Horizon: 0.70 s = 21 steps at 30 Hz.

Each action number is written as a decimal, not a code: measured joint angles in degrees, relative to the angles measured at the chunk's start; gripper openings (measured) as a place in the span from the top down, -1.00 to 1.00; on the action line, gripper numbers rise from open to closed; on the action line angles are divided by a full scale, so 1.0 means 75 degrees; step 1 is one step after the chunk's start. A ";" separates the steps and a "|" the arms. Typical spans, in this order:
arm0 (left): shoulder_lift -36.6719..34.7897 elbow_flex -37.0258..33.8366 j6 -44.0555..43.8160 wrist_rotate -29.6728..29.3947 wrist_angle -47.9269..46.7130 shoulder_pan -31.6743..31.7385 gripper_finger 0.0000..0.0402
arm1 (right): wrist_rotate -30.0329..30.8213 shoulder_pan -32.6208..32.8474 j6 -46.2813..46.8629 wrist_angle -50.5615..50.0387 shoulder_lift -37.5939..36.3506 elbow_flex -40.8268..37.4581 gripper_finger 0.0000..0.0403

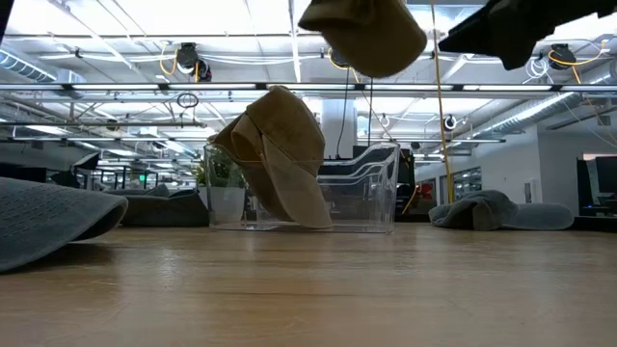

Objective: Pick & Place hat
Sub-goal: Put the brown cap into the bottom transparent bin

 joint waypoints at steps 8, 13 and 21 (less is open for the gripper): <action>0.0084 -0.0030 -0.0368 0.0282 -0.1368 0.0257 0.88 | -0.0002 0.0000 0.0527 0.0121 0.0000 -0.0217 0.09; 0.0293 -0.0474 0.0546 0.0787 -0.1134 0.0459 0.88 | 0.0008 0.0108 0.0546 0.0182 -0.0003 -0.0219 0.09; 0.0631 -0.1041 0.0907 0.1104 -0.0880 0.0795 0.88 | 0.0565 0.0467 0.0349 0.0189 -0.0006 -0.0219 0.09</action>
